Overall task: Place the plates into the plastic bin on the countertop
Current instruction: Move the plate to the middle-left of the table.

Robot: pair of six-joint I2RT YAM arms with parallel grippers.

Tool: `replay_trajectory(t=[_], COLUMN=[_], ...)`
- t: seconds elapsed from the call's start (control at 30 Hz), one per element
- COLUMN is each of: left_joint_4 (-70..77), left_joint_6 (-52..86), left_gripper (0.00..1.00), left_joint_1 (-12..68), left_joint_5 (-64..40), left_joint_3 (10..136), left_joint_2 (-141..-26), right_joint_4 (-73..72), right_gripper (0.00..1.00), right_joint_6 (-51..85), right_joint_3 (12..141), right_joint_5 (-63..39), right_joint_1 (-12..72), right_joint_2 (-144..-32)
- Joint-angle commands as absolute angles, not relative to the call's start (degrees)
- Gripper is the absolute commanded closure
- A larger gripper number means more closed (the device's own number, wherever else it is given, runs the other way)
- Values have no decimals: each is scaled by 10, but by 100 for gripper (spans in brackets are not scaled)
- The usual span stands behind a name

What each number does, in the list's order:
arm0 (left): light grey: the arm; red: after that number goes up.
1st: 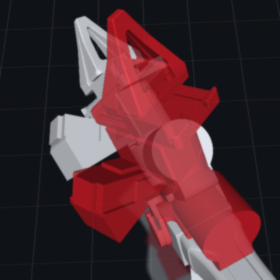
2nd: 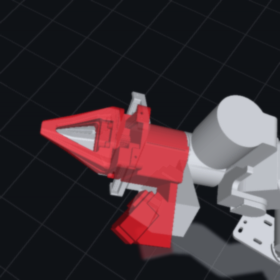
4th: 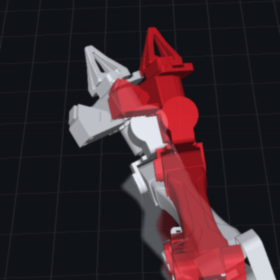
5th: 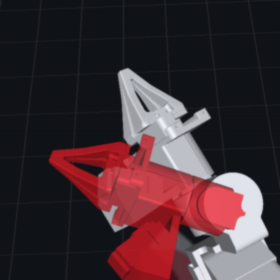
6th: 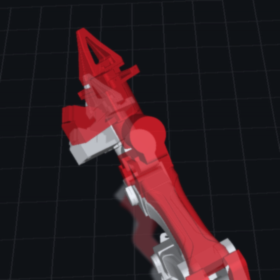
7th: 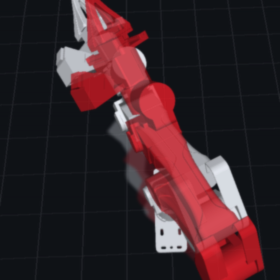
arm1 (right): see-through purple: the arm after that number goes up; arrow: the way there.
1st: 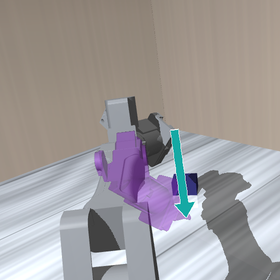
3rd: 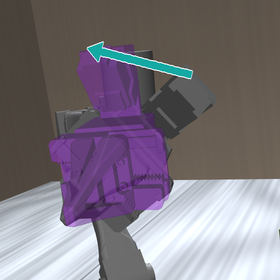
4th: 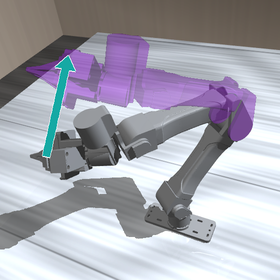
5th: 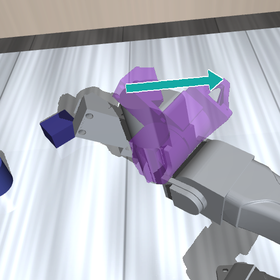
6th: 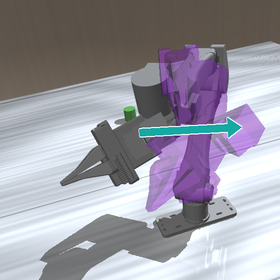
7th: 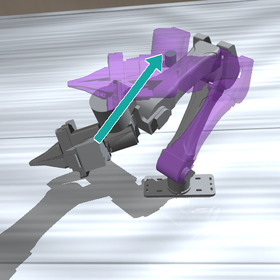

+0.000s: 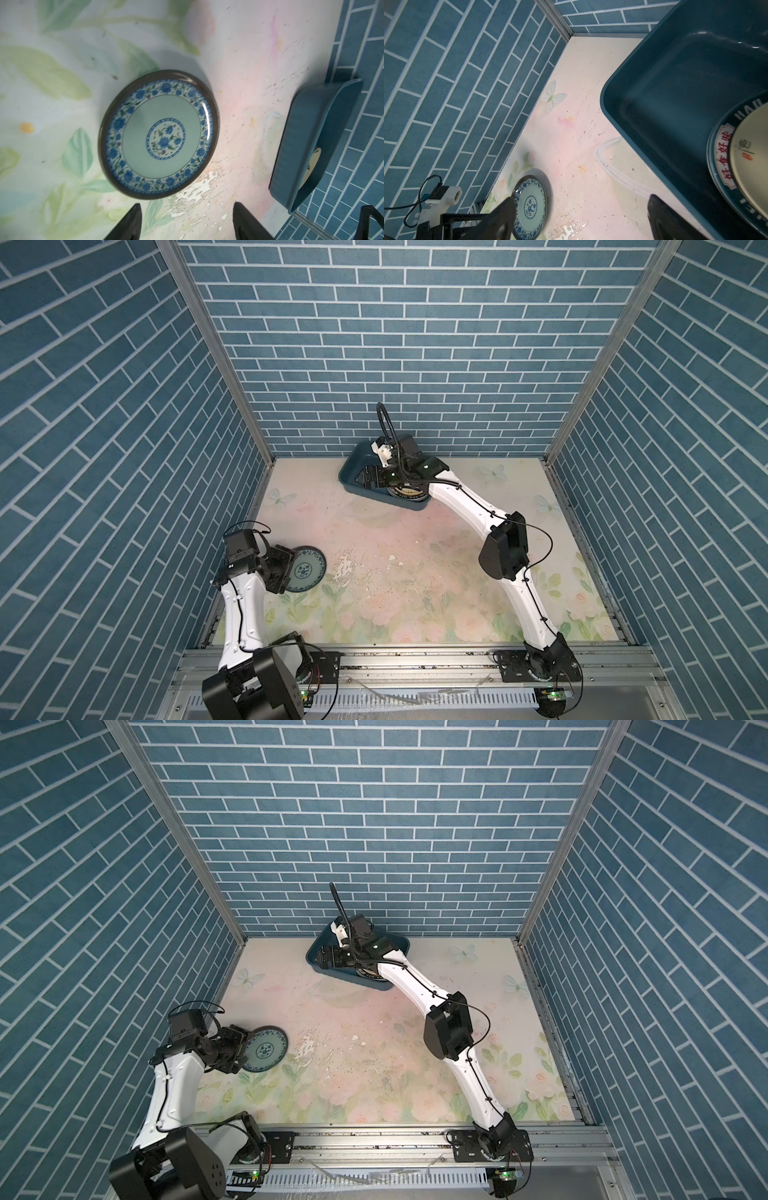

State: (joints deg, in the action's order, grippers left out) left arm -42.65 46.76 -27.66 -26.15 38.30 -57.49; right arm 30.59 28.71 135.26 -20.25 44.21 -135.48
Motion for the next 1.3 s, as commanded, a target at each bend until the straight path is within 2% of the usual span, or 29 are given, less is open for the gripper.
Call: replay_trajectory(t=[0.0, 0.23, 0.57, 1.13, 1.27], left_joint_4=[-443, -375, -371, -204, -171], left_joint_6=[462, 510, 523, 542, 540], left_gripper=[29, 30, 30, 39, 46], left_joint_1=[-289, -292, -293, -295, -296], left_joint_5=[-301, -323, -305, -245, -248], left_joint_3=[345, 262, 238, 188, 189], left_joint_2=[-571, -538, -529, -611, -651], right_joint_4=[297, 306, 314, 345, 352], right_gripper=[1, 2, 2, 1, 2], right_joint_6=[305, 304, 308, 271, 265], right_joint_3=[1346, 1348, 1385, 1390, 1390], right_joint_5=[-210, -209, -199, -167, -161], right_joint_1=[448, 450, 449, 440, 437], right_joint_2=[-1364, -1368, -1388, -1371, -1368])
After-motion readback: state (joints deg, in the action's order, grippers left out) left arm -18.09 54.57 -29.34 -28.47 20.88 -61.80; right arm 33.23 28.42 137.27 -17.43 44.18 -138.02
